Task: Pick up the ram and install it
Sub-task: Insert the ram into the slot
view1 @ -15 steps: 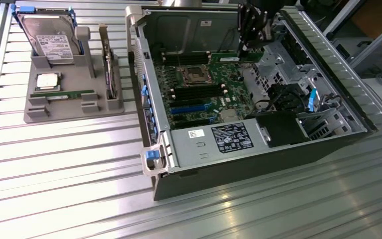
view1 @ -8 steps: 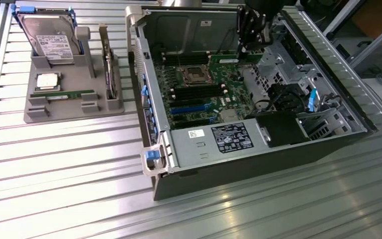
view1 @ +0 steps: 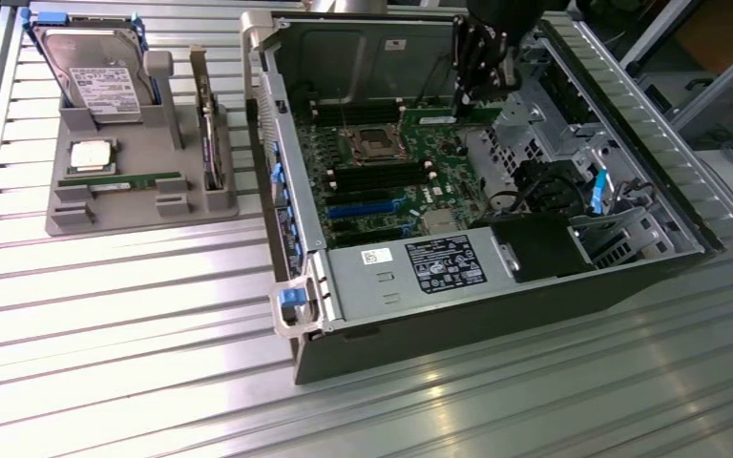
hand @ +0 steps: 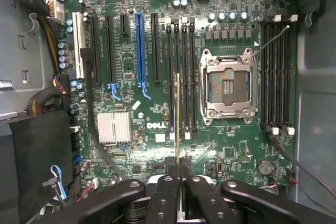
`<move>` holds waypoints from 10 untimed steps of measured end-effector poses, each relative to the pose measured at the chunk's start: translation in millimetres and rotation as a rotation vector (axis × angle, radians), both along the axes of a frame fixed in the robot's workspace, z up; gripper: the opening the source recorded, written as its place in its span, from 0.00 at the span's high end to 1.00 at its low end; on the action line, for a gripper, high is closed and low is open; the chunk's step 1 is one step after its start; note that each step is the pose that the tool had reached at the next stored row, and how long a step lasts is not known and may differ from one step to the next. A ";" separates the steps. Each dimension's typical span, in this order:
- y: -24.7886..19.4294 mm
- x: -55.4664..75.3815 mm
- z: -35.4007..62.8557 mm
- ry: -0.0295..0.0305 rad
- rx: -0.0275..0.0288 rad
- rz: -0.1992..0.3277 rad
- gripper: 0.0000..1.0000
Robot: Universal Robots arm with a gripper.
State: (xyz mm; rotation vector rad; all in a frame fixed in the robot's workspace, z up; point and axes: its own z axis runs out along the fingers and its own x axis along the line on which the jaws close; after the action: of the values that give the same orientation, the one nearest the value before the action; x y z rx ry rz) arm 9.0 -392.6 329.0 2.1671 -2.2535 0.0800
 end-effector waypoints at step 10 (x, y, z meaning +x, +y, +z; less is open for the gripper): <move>0.0 0.0 -7.2 0.0000 -0.0001 0.000 0.88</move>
State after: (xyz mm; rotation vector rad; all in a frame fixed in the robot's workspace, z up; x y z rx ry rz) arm 9.0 -392.6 321.8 2.1670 -2.2535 0.0800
